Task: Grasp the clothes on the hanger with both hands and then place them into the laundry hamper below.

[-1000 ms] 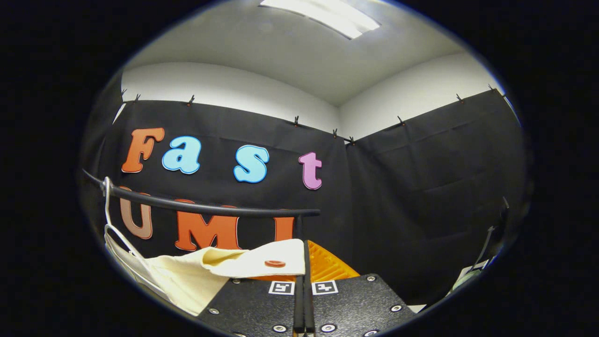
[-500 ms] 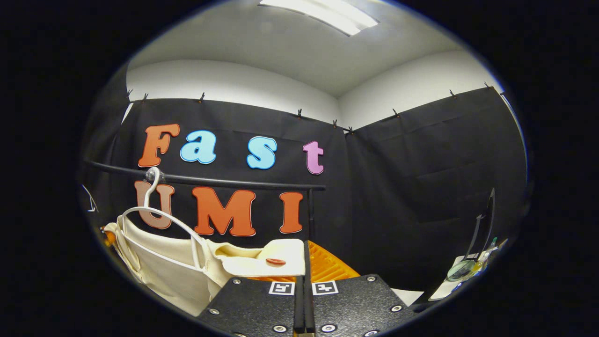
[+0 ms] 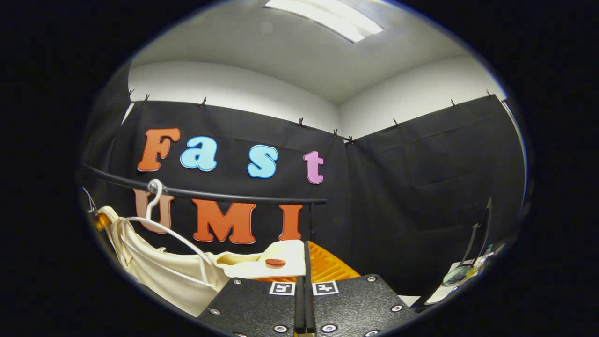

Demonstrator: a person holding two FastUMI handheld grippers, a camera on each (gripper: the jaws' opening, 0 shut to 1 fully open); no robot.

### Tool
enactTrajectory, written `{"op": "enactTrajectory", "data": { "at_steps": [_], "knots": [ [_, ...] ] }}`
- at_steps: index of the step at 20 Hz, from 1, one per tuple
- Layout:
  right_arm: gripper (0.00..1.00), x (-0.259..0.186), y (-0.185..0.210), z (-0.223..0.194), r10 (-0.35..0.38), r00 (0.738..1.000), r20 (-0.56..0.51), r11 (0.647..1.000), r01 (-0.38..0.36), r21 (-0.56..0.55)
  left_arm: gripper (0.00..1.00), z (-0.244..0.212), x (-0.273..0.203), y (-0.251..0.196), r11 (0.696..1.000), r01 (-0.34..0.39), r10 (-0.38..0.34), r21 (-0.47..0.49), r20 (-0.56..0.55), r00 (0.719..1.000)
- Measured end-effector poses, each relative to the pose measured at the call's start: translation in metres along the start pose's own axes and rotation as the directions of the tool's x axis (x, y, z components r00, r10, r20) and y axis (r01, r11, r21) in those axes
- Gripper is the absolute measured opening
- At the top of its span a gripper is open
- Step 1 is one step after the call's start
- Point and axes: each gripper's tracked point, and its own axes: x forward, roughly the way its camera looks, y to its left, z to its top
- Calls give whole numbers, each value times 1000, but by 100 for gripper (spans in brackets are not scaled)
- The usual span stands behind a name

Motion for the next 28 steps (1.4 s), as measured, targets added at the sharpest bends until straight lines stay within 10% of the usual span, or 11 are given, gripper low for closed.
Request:
{"op": "enactTrajectory", "data": {
  "at_steps": [7, 13, 16, 21, 28],
  "knots": [
    [0, 90, -77, 33, -120, 992, 49, 983, 112, 149, 8, -17, 25, -19, 996, 38, -43, -85, -62, 997],
    [0, 153, -61, 74, -79, 981, 179, 986, 104, -131, 8, -37, 27, -29, 998, 49, -53, -42, -85, 995],
    [0, 171, -44, -1, -35, 998, 53, 975, 46, -218, 8, -57, 30, -13, 999, 9, -13, -35, -114, 993],
    [0, 127, -8, -132, 32, 994, -101, 998, -37, -50, 8, -98, 41, 24, 998, -62, 55, -30, -193, 980],
    [0, 54, 50, -180, 127, 980, -154, 991, -117, 71, 8, -157, 37, 76, 986, -166, 165, 22, -299, 940]
  ]
}}
